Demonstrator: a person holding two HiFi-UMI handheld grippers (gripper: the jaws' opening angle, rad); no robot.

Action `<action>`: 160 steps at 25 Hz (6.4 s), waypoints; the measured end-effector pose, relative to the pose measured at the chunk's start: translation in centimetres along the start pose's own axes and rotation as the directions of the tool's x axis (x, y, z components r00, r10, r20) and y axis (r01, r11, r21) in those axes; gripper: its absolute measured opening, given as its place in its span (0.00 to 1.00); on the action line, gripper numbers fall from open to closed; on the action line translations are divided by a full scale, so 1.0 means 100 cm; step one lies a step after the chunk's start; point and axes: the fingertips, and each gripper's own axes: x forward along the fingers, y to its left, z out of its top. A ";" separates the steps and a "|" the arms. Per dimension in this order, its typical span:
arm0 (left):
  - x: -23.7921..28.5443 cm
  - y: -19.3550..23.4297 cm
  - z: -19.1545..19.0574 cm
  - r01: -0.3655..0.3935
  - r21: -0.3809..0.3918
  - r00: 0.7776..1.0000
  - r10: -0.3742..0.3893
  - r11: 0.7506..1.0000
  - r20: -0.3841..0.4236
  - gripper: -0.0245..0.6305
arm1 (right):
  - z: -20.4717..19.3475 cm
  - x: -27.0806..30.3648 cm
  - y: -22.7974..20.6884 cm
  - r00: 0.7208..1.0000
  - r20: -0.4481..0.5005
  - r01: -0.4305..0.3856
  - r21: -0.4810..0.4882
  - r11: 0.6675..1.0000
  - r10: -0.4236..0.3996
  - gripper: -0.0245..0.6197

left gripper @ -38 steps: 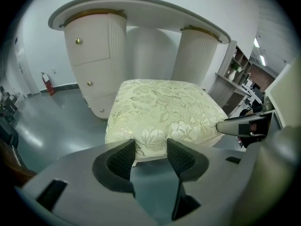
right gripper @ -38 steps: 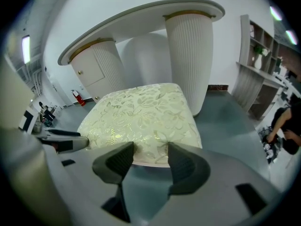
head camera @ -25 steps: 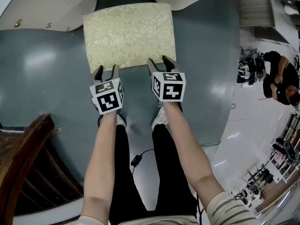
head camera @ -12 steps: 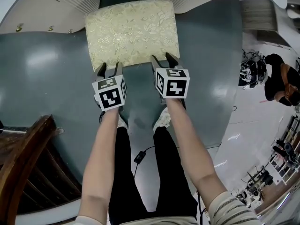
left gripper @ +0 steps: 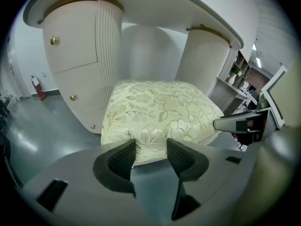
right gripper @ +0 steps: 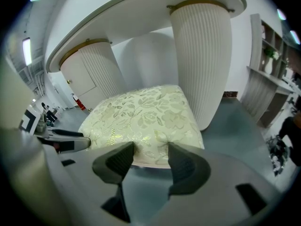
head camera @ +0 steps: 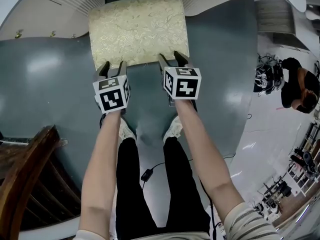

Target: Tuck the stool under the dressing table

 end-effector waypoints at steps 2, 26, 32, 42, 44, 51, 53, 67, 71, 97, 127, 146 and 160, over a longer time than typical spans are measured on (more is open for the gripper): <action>0.001 0.002 0.010 0.000 0.008 1.000 0.000 1.000 0.007 0.35 | 0.009 0.002 0.001 1.000 0.001 -0.005 0.002 1.000 0.005 0.41; 0.033 0.014 0.141 -0.003 0.045 1.000 0.003 0.999 0.012 0.35 | 0.133 0.038 -0.015 1.000 -0.001 -0.022 0.007 1.000 0.022 0.41; 0.040 0.013 0.139 0.010 0.041 1.000 -0.011 0.999 0.022 0.35 | 0.132 0.044 -0.017 1.000 0.006 -0.019 -0.007 1.000 0.019 0.40; 0.048 0.018 0.139 0.020 0.067 1.000 -0.021 0.998 0.023 0.36 | 0.130 0.052 -0.014 0.999 0.014 -0.029 -0.022 0.999 0.030 0.40; 0.050 0.018 0.138 0.015 0.074 0.999 -0.018 0.997 0.029 0.36 | 0.129 0.052 -0.015 0.999 0.017 -0.030 -0.024 0.999 0.030 0.40; 0.058 0.017 0.138 0.028 0.073 0.999 -0.029 0.997 0.023 0.36 | 0.133 0.062 -0.019 1.000 0.009 -0.006 -0.037 0.999 0.006 0.40; 0.059 0.016 0.137 0.021 0.076 0.999 -0.024 0.997 0.043 0.36 | 0.132 0.062 -0.020 1.000 0.013 -0.005 -0.039 0.999 0.005 0.40; 0.063 0.013 0.137 0.026 0.072 0.997 -0.032 0.997 0.076 0.36 | 0.138 0.066 -0.024 0.999 0.041 -0.001 -0.051 0.999 0.003 0.40; 0.060 0.013 0.137 0.044 0.057 0.997 -0.048 0.997 0.057 0.36 | 0.139 0.062 -0.025 0.998 0.056 0.013 -0.036 0.999 -0.011 0.40; -0.116 -0.044 0.174 0.024 0.037 0.973 -0.032 0.999 0.227 0.05 | 0.165 -0.100 0.039 0.978 0.172 -0.122 0.002 0.992 0.120 0.06; -0.497 -0.168 0.224 0.158 0.070 0.835 -0.171 0.985 0.524 0.04 | 0.220 -0.498 0.143 0.818 0.490 -0.270 -0.137 0.953 0.302 0.06; -0.674 -0.231 0.279 0.127 0.183 0.719 -0.217 0.975 0.660 0.04 | 0.267 -0.675 0.175 0.732 0.606 -0.176 -0.272 0.946 0.311 0.06; -0.750 -0.244 0.290 0.102 0.243 0.624 -0.252 0.965 0.740 0.04 | 0.291 -0.746 0.193 0.646 0.689 -0.139 -0.317 0.938 0.329 0.06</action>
